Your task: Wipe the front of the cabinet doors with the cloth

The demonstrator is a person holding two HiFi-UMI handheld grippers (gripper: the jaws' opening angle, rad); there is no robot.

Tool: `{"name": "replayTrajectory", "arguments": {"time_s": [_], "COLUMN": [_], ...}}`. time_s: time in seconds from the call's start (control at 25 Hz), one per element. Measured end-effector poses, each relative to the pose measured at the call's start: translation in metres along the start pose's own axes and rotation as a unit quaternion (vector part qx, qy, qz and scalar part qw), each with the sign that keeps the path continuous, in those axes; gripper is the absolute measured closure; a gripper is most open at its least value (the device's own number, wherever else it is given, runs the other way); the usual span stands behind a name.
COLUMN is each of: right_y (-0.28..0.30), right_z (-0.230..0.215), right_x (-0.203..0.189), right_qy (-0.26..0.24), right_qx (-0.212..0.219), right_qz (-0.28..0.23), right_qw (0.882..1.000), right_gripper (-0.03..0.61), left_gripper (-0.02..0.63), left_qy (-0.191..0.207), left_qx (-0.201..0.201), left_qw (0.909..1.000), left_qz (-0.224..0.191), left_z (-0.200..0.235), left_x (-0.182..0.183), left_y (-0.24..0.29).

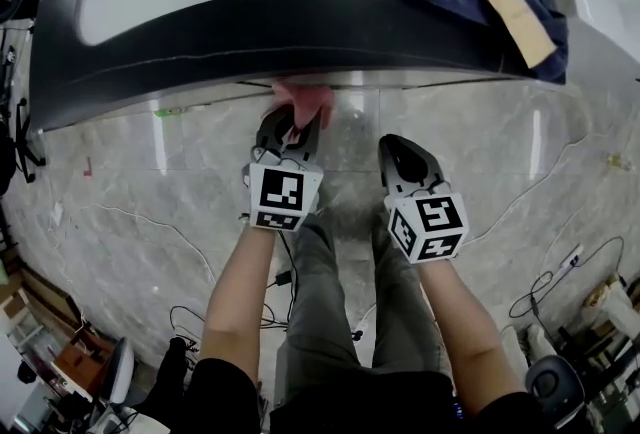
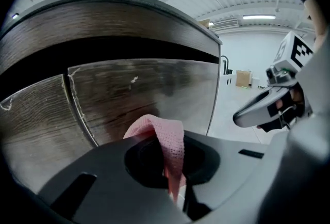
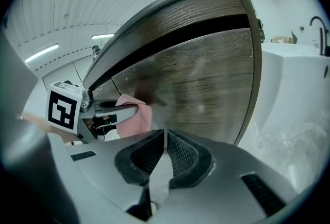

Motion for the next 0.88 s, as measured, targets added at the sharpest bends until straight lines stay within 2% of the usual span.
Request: {"name": "replayTrajectory", "arguments": {"time_s": [0.16, 0.4, 0.88], "right_y": [-0.009, -0.026, -0.062], "right_z": [-0.016, -0.045, -0.099], "right_x": [-0.002, -0.01, -0.029], "right_qy": [0.009, 0.03, 0.074], "right_qx": [-0.007, -0.024, -0.058], "right_qz": [-0.003, -0.008, -0.026], "right_qw": [1.0, 0.999, 0.995], "right_gripper": [0.535, 0.535, 0.535], "left_gripper": [0.601, 0.601, 0.601], "left_qy": [0.007, 0.04, 0.077], "left_qx": [-0.001, -0.028, -0.077], "left_qw": [1.0, 0.9988, 0.9939], "left_qz": [-0.001, -0.005, -0.02], "left_z": [-0.007, -0.04, -0.109], "left_x": [0.012, 0.032, 0.074], "left_y": [0.012, 0.029, 0.071]}}
Point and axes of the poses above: the fingertips, and each gripper's own axes: y forward along the fingers, z to its left, x out of its top, the point moved 5 cm from there along -y, backward along the fingers, and after that the axes turned 8 degrees about z, right-handed, at the moved point
